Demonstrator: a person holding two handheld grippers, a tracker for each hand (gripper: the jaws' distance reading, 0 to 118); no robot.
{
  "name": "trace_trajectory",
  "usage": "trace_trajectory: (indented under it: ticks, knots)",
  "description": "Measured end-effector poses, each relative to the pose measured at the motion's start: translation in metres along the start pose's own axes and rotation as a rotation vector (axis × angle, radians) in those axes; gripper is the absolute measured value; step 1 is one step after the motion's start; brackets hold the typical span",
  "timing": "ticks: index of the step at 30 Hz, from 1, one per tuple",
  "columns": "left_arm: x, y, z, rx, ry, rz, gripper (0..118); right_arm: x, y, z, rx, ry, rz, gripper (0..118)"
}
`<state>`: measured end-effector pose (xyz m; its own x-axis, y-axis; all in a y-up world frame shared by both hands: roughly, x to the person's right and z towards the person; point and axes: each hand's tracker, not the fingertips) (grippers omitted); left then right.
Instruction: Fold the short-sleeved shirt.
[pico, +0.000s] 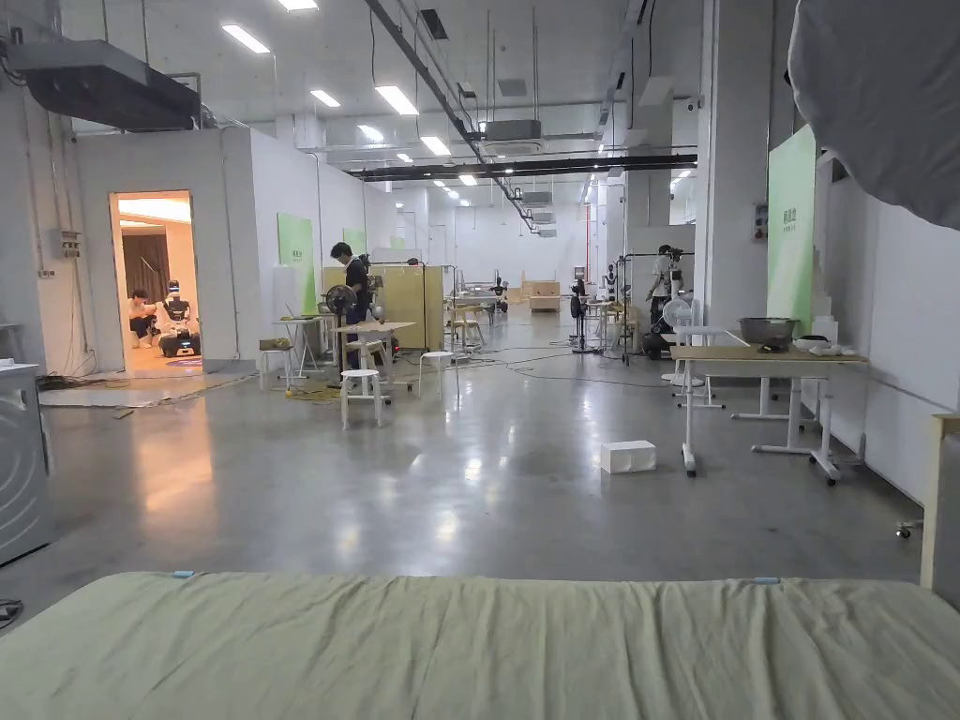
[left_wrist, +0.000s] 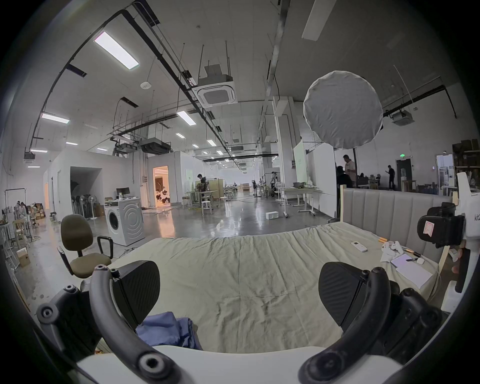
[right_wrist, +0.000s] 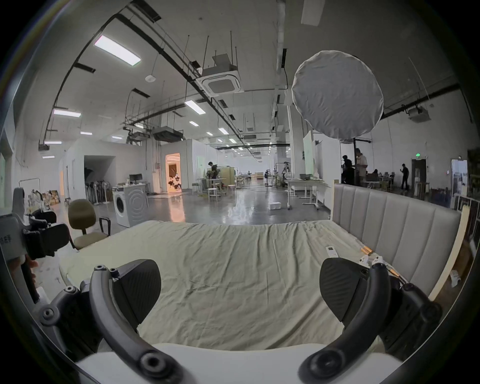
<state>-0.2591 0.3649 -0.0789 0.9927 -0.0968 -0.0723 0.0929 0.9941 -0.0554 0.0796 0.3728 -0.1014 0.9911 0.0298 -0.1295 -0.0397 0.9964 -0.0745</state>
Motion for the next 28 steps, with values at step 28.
trace_trajectory:
  ticks: [28]
  knots:
    - [0.002,0.004,0.003,0.001,-0.023,0.022,118,-0.005,0.001,-0.007,-0.214,-0.087,-0.184,118]
